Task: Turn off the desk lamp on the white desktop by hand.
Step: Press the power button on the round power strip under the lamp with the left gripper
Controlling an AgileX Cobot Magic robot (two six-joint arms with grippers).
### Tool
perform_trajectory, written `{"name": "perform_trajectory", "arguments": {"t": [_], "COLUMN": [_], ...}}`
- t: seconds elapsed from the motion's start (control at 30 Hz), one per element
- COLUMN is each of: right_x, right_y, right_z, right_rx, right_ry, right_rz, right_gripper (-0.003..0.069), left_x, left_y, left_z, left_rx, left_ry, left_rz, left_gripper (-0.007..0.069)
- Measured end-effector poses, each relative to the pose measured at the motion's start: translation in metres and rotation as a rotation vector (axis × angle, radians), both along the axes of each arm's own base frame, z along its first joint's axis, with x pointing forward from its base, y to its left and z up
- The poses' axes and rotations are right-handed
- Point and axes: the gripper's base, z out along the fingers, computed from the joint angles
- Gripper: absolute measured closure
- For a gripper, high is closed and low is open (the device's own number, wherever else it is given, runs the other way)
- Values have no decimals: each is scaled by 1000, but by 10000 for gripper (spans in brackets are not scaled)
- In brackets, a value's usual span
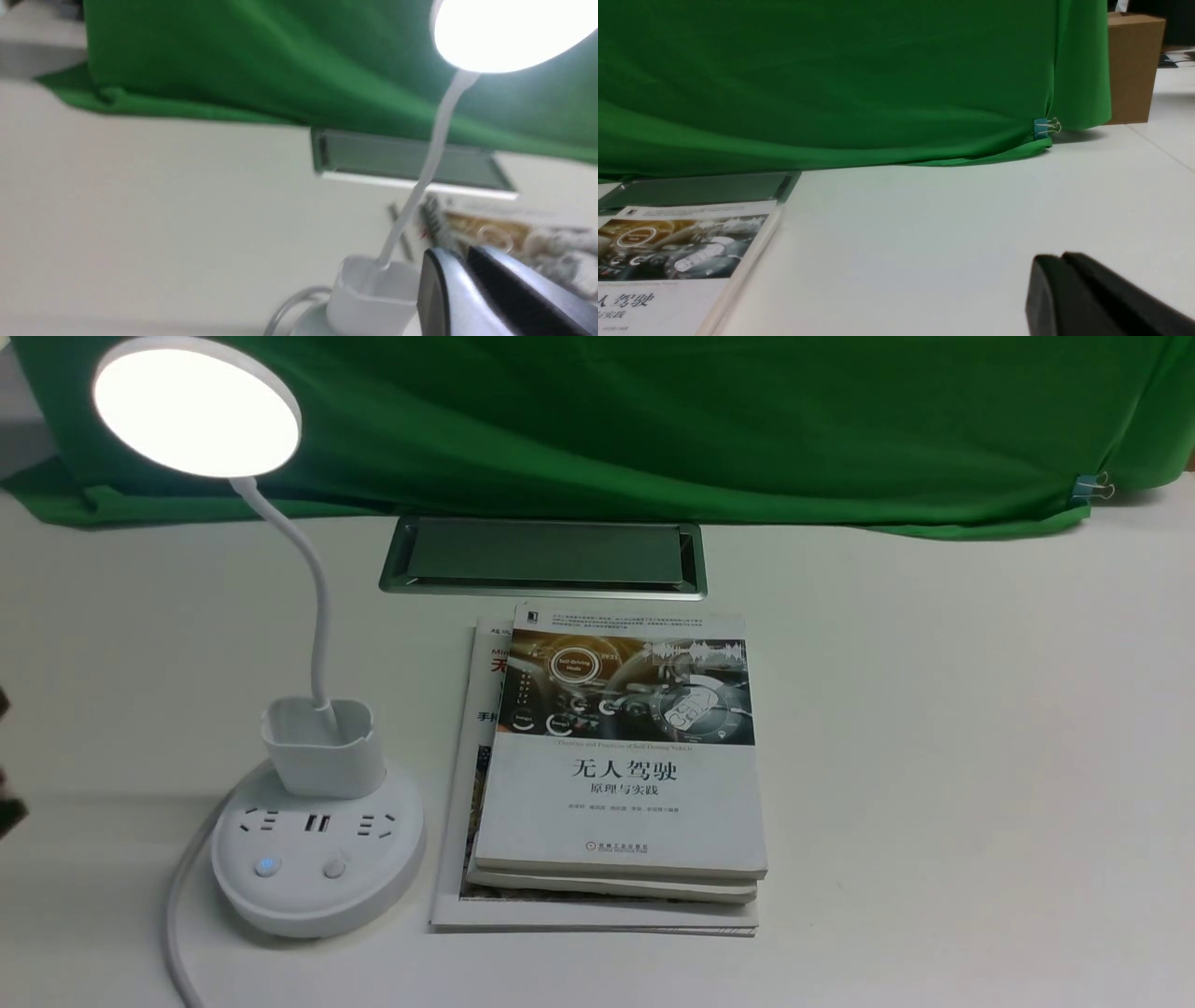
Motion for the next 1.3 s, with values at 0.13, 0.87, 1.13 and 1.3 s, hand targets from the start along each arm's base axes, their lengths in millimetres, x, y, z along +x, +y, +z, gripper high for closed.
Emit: {"name": "perform_trajectory", "arguments": {"t": [0.13,0.87,1.13,1.3], "right_x": [0,0,0,0], "right_y": [0,0,0,0], "right_z": [0,0,0,0], "right_rx": [0,0,0,0], "right_ry": [0,0,0,0], "right_rz": [0,0,0,0], "right_gripper": [622,622,622,622], "left_x": [17,123,148,158], "left_y": [-2,-49,-71,-74], "left_z": [-10,-73,-93,-102], "left_rx": [-28,167,285,299], "left_ry": [80,814,943,964], "left_rz": [0,-296,-297,-308], "left_gripper": [582,582,613,613]}}
